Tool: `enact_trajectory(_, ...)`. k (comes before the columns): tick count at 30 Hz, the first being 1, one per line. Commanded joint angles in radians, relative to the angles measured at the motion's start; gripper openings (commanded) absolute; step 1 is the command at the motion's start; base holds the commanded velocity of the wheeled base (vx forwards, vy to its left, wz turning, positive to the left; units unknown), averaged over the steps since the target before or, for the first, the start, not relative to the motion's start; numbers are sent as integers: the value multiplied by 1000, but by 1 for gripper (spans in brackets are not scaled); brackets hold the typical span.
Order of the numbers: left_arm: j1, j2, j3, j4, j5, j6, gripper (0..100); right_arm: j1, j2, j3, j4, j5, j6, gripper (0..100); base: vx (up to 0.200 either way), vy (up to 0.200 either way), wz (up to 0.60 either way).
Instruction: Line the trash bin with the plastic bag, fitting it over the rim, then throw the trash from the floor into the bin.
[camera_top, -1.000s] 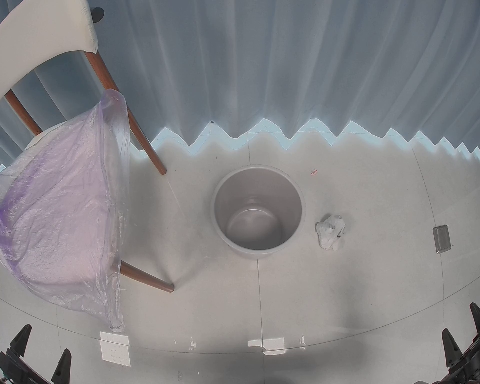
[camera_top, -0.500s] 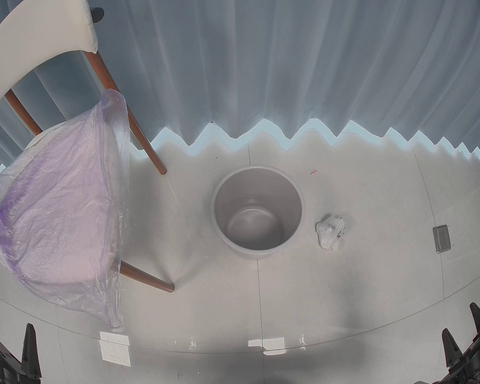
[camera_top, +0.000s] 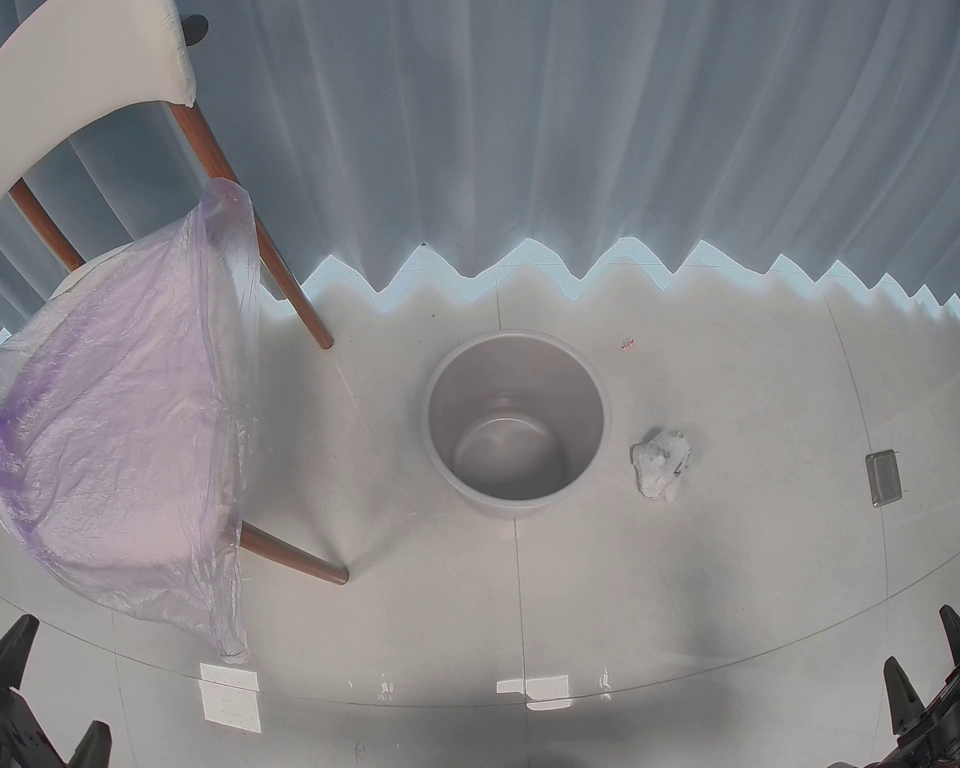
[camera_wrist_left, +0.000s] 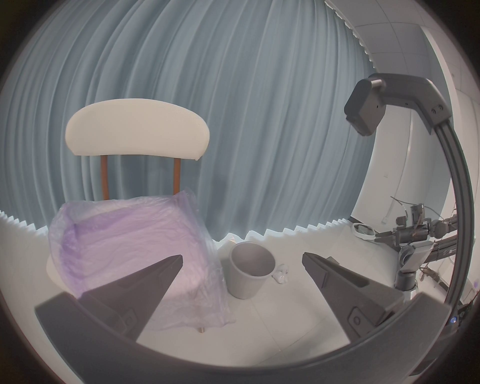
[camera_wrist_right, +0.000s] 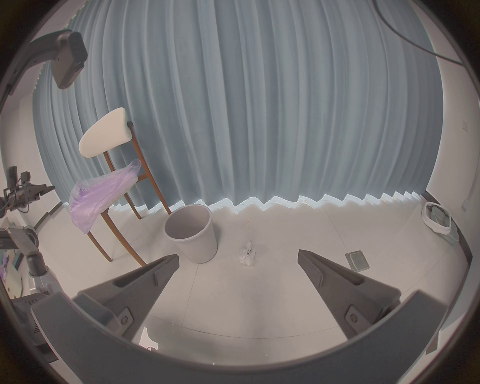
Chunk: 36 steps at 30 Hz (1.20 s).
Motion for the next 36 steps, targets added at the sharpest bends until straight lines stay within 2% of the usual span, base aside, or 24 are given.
enact_trajectory(1,-3,99,-86,7,-41,-3,100,0,-17,16,0,0,0,100,0,0,0)
enact_trajectory(2,-3,99,-86,7,-41,-3,100,0,-17,16,0,0,0,100,0,0,0)
enact_trajectory(3,-8,122,-117,9,-95,-4,100,0,-17,16,0,0,0,100,0,0,0)
enact_trajectory(5,-6,165,-151,10,-149,-10,100,0,-17,16,0,0,0,100,0,0,0)
enact_trajectory(8,-6,248,-197,7,-178,-9,100,0,-17,16,0,0,0,100,0,0,0)
enact_trajectory(18,-11,486,-384,7,-179,-10,100,0,-17,16,0,0,0,100,0,0,0)
enact_trajectory(22,-9,612,-448,7,-179,53,100,0,-17,16,0,0,0,100,0,0,0)
enact_trajectory(29,-32,826,-556,9,-162,269,100,0,-17,15,0,0,0,100,0,0,0)
enact_trajectory(31,-48,871,-577,9,-152,296,100,0,-17,16,0,0,0,100,0,0,0)
enact_trajectory(34,-98,944,-614,10,-72,332,100,0,-17,16,0,0,0,100,0,0,0)
enact_trajectory(36,-178,986,-640,12,-1,346,100,0,-17,16,0,0,0,100,0,0,0)
